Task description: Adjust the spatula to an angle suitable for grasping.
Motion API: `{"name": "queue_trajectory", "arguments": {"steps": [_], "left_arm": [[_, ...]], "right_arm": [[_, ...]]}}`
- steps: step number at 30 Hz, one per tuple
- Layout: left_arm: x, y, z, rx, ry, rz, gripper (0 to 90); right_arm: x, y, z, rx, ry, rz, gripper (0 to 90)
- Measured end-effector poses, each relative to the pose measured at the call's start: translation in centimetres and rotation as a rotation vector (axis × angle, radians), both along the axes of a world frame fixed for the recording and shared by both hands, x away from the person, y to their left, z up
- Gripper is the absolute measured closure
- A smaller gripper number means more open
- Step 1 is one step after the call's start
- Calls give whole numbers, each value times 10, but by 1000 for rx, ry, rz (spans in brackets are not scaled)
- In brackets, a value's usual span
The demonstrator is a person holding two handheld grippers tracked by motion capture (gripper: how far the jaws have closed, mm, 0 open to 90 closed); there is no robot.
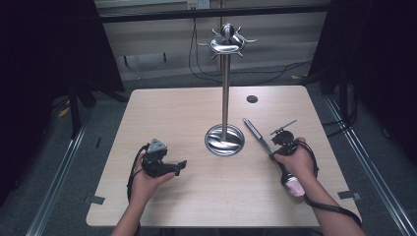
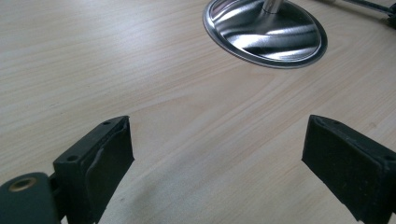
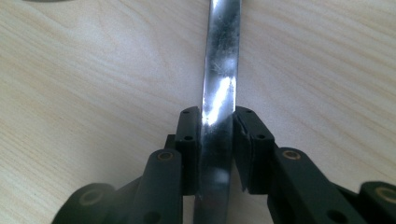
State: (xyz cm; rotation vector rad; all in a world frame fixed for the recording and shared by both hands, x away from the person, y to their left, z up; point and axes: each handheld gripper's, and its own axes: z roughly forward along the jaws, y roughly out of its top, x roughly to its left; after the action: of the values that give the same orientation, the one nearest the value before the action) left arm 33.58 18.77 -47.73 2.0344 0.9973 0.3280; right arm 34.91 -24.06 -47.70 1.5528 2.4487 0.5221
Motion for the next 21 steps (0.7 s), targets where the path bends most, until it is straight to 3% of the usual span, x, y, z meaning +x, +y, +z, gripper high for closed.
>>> {"name": "queue_trajectory", "arguments": {"steps": [3, 6, 15, 21], "left_arm": [[0, -1, 1, -2, 0, 1, 84], [0, -1, 1, 1, -3, -3, 83], [1, 0, 1, -4, -1, -3, 83], [1, 0, 1, -8, -3, 2, 84]], "right_arm": [[0, 0, 0, 13, 4, -22, 751], [0, 0, 0, 6, -2, -13, 756], [-2, -6, 0, 52, 5, -15, 758], [-6, -12, 7, 109, -53, -30, 758]]}}
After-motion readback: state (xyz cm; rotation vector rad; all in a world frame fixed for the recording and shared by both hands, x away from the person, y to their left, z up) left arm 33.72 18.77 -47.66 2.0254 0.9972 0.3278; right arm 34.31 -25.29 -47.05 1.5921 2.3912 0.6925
